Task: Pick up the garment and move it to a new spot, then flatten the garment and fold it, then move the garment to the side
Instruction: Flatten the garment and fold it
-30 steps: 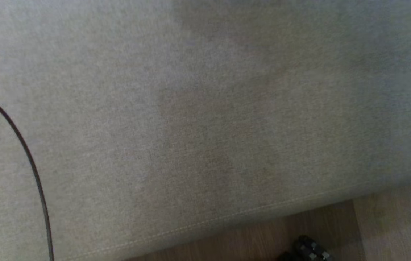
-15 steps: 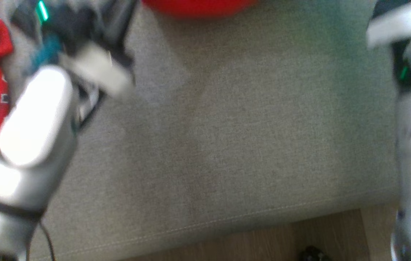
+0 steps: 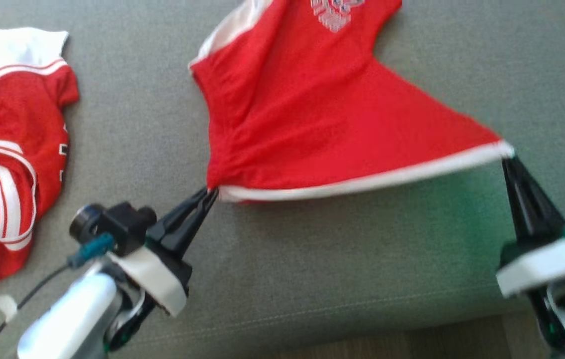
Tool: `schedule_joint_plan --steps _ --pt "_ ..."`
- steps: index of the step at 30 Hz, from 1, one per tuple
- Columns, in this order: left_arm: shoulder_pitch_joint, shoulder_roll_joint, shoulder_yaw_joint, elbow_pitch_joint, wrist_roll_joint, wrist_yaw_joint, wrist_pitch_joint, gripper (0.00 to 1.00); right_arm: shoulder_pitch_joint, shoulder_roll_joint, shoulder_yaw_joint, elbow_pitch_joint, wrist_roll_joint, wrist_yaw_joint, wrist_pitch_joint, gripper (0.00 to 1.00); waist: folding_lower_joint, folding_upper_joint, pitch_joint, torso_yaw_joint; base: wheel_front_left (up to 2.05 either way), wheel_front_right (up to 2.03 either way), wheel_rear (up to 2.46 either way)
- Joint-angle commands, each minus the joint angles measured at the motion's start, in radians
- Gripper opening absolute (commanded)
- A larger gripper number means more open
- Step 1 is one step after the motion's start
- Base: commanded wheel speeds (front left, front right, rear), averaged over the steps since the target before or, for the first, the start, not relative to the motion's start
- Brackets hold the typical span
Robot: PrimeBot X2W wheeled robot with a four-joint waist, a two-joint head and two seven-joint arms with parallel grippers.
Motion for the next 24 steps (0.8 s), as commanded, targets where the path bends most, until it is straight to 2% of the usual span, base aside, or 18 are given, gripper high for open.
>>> schedule_joint_plan --steps 1,7,11,13,17,24 --pt "-0.006 0.037 0.047 -0.041 -0.002 0.01 -0.005 0.0 0.019 -0.005 0.001 -0.065 0.013 0.0 0.007 0.0 0.0002 0.0 -0.012 -0.002 0.0 0.0 0.0" --pt "0.076 0.088 0.042 -0.131 0.007 0.063 0.017 0.0 0.157 0.008 -0.055 -0.217 0.017 0.0 0.047 0.0 0.0002 0.0 -0.019 -0.006 0.0 0.0 0.0" --pt "0.107 0.098 0.076 -0.223 -0.036 0.11 0.043 0.0 0.16 0.021 -0.097 -0.293 0.017 0.0 0.078 0.0 0.0002 0.0 -0.01 -0.006 0.0 0.0 0.0" --pt "0.104 0.079 0.088 -0.257 -0.079 0.112 0.058 0.0 0.12 0.026 -0.115 -0.296 0.005 0.0 0.098 0.0 0.0002 0.0 -0.002 -0.002 0.0 0.0 0.0" --pt "0.053 0.02 0.088 -0.277 -0.177 0.072 0.113 0.0 -0.007 0.043 -0.143 -0.232 -0.03 0.0 0.178 0.0 0.0002 0.0 0.014 0.016 0.0 0.0 0.0" --pt "-0.098 -0.121 0.114 -0.181 -0.334 0.043 0.184 0.0 -0.293 0.032 -0.164 -0.06 -0.132 0.0 0.288 0.0 0.0002 0.0 0.057 0.059 0.0 0.0 0.0"
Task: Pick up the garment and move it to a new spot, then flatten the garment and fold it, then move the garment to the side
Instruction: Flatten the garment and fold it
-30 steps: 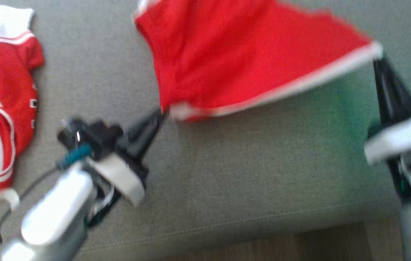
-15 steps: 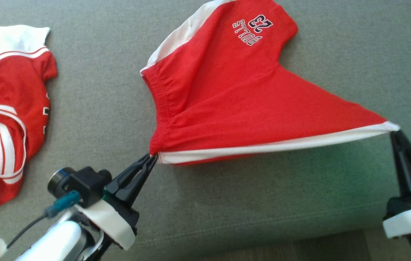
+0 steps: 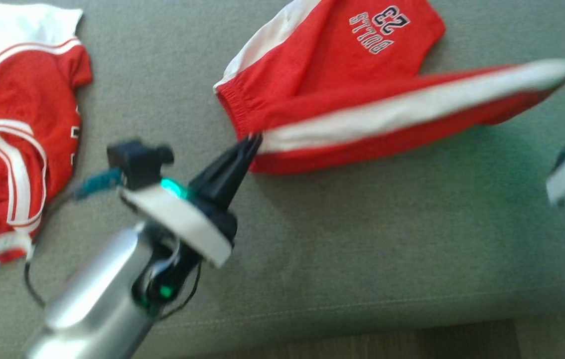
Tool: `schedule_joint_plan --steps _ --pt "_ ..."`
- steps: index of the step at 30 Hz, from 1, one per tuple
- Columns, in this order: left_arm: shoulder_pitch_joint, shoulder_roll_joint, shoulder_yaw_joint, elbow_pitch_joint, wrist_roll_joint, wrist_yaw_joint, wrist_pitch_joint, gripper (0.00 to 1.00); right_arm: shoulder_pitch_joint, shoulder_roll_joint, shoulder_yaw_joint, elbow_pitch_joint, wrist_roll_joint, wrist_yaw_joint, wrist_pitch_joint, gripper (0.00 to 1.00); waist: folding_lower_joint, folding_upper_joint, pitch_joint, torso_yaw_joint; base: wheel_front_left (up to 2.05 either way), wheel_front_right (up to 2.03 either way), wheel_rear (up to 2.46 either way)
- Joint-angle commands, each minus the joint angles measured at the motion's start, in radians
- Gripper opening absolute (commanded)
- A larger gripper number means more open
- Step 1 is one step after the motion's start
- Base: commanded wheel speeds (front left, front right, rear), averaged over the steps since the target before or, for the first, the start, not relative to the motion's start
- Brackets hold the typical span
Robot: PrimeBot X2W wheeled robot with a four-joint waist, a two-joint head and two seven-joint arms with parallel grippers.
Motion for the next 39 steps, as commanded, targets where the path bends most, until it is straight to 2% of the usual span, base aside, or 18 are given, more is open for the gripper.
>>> schedule_joint_plan --steps 1,5,9,20,22,27,33,34,35,36,39 --pt "-0.056 -0.001 0.052 0.002 -0.024 -0.006 0.009 0.0 -0.067 -0.023 0.03 0.003 -0.024 0.0 0.021 0.0 -0.0001 0.0 0.019 0.017 0.0 0.0 0.0" --pt "-0.136 -0.062 0.087 0.089 -0.093 -0.001 0.038 0.0 -0.223 -0.054 0.064 0.129 -0.067 0.0 0.049 0.0 -0.0001 0.0 0.054 0.04 0.0 0.0 0.0" --pt "-0.212 -0.098 0.122 0.152 -0.125 0.008 0.041 0.0 -0.377 -0.095 0.105 0.247 -0.091 0.0 0.049 0.0 -0.0001 0.0 0.096 0.067 0.0 0.0 0.0" --pt "-0.337 -0.16 0.151 0.31 -0.12 0.034 0.01 0.0 -0.706 -0.169 0.24 0.575 -0.151 0.0 0.044 0.0 -0.0001 0.0 0.182 0.144 0.0 0.0 0.0" --pt "-0.345 -0.166 0.149 0.32 -0.119 0.031 0.008 0.0 -0.729 -0.173 0.25 0.603 -0.157 0.0 0.039 0.0 -0.0001 0.0 0.187 0.15 0.0 0.0 0.0" --pt "-0.395 -0.2 0.137 0.401 -0.11 0.008 -0.017 0.0 -0.846 -0.177 0.264 0.768 -0.16 0.0 -0.007 0.0 -0.0001 0.0 0.212 0.181 0.0 0.0 0.0" --pt "-0.423 -0.223 0.126 0.467 -0.106 -0.017 -0.054 0.0 -0.9 -0.175 0.279 0.879 -0.161 0.0 -0.069 0.0 -0.0001 0.0 0.215 0.194 0.0 0.0 0.0" --pt "-0.426 -0.226 0.124 0.477 -0.109 -0.023 -0.059 0.03 -0.906 -0.175 0.275 0.899 -0.164 0.0 -0.078 0.28 -0.0001 0.0 0.215 0.194 0.0 0.0 0.0" --pt "-0.428 -0.228 0.121 0.489 -0.112 -0.027 -0.063 0.49 -0.911 -0.175 0.27 0.914 -0.167 0.0 -0.092 1.0 -0.0001 0.0 0.214 0.194 0.0 0.0 0.0" --pt "-0.431 -0.229 0.118 0.499 -0.112 -0.031 -0.069 1.0 -0.915 -0.174 0.264 0.927 -0.169 0.0 -0.112 1.0 -0.0001 0.0 0.213 0.194 0.0 0.0 0.0" --pt "-0.428 -0.229 0.105 0.523 -0.107 -0.038 -0.091 1.0 -0.91 -0.169 0.241 0.964 -0.153 0.0 -0.165 1.0 -0.0001 0.0 0.198 0.191 0.0 0.0 0.0"
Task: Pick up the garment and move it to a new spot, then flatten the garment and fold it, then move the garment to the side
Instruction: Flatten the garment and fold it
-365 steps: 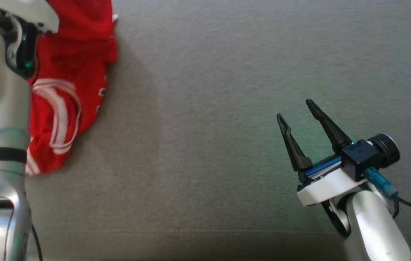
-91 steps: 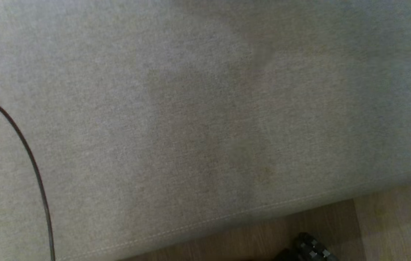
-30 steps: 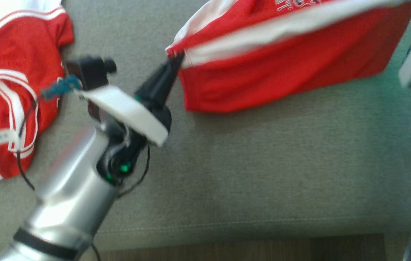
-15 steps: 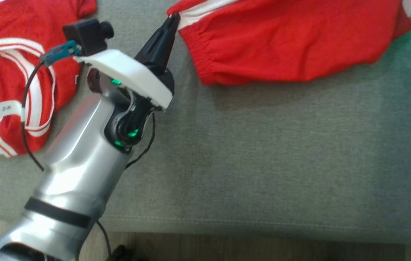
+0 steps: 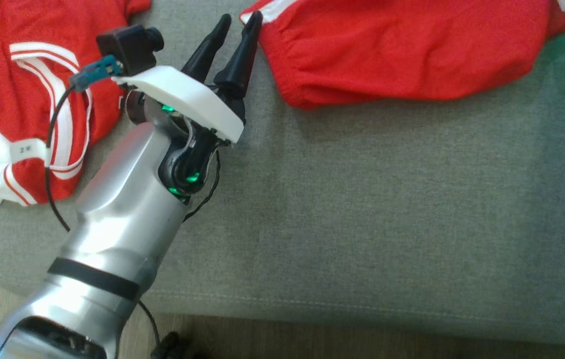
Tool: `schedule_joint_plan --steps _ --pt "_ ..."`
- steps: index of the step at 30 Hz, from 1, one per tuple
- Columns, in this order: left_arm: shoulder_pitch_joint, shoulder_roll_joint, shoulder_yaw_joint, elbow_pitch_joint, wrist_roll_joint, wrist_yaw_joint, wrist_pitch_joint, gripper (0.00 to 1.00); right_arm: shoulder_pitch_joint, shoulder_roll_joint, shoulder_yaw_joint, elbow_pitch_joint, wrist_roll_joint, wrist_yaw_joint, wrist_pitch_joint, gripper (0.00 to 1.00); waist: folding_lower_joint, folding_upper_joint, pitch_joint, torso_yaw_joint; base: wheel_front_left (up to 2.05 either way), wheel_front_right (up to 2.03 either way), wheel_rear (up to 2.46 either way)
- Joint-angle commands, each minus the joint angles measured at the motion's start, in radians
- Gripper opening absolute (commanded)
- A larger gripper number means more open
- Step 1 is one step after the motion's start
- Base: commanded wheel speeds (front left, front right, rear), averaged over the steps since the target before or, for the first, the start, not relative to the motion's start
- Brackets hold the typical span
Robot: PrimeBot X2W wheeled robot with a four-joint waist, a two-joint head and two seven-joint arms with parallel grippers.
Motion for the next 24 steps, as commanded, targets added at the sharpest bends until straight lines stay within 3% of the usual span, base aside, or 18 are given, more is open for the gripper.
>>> schedule_joint_plan --steps 1,4,8,12,15,24 --pt "-0.028 0.03 0.019 -0.017 0.02 -0.005 -0.029 1.0 -0.022 0.017 -0.016 -0.016 0.025 0.0 -0.028 1.0 -0.0001 0.0 -0.018 -0.005 0.0 0.0 0.0" --pt "-0.005 0.058 0.005 -0.012 0.083 0.013 -0.077 1.0 0.012 0.022 -0.036 0.023 0.08 0.0 -0.04 1.0 -0.0001 0.0 -0.046 -0.019 0.0 0.0 0.0" --pt "0.06 0.093 0.023 -0.078 0.208 0.077 -0.111 1.0 0.063 0.019 -0.037 0.079 0.155 0.0 -0.012 1.0 -0.0001 0.0 -0.08 -0.032 0.0 0.0 0.0" --pt "0.191 0.083 0.112 -0.28 0.391 0.156 -0.113 1.0 0.099 0.012 -0.032 0.126 0.214 0.0 0.021 1.0 -0.0001 0.0 -0.101 -0.02 0.0 0.0 0.0" --pt "0.309 0.057 0.138 -0.416 0.524 0.19 -0.113 1.0 0.119 -0.009 -0.031 0.161 0.227 0.0 0.036 1.0 -0.0001 0.0 -0.109 0.007 0.0 0.0 0.0" --pt "0.533 -0.009 0.133 -0.576 0.696 0.191 -0.113 1.0 0.119 -0.071 -0.105 0.3 0.153 0.0 0.089 1.0 -0.0001 0.0 -0.127 0.106 0.0 0.0 0.0"
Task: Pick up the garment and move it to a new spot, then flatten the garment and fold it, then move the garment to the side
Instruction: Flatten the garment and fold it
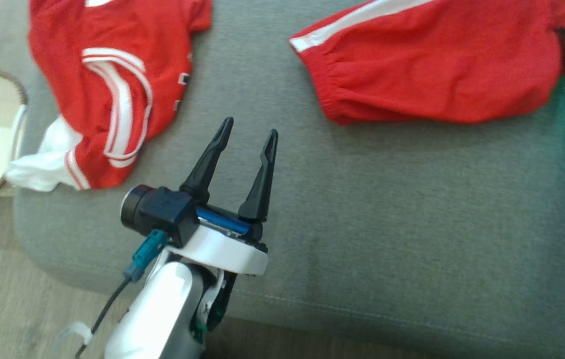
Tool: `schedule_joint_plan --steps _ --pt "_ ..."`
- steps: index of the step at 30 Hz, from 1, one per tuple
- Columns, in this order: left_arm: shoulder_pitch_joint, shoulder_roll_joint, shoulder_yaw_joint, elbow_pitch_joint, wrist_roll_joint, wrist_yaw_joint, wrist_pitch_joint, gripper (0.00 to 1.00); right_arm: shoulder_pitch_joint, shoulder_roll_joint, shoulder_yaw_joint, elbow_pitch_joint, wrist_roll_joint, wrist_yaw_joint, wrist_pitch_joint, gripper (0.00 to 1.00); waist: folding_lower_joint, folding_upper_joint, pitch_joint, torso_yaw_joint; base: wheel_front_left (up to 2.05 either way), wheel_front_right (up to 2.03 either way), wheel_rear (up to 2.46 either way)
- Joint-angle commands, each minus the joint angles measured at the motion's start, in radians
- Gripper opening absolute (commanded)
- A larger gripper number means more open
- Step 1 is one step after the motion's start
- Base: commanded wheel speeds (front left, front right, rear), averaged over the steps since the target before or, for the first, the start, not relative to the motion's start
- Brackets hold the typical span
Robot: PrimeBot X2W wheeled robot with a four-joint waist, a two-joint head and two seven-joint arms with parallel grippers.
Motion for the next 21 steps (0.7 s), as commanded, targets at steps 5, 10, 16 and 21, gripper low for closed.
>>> schedule_joint_plan --steps 5,10,16,21 --pt "0.041 -0.01 0.041 -0.067 0.042 -0.009 -0.005 1.0 -0.002 0.015 -0.049 0.065 -0.075 -0.001 0.058 0.04 0.0002 0.0 -0.029 0.051 0.0 0.0 0.0" --pt "0.085 -0.004 0.07 -0.085 0.067 -0.007 -0.005 1.0 0.008 0.02 -0.089 0.077 -0.112 -0.001 0.04 0.0 0.0002 0.0 -0.058 0.041 0.0 0.0 0.0" --pt "0.132 0.018 0.114 -0.103 0.085 0.004 -0.005 1.0 0.013 0.029 -0.114 0.071 -0.135 -0.001 -0.01 0.0 0.0002 0.0 -0.103 -0.03 0.0 0.0 0.0" --pt "0.159 0.035 0.146 -0.119 0.088 0.008 -0.005 1.0 0.012 0.008 -0.108 0.06 -0.157 -0.001 -0.03 0.0 0.0002 0.0 -0.127 -0.11 0.0 0.0 0.0"
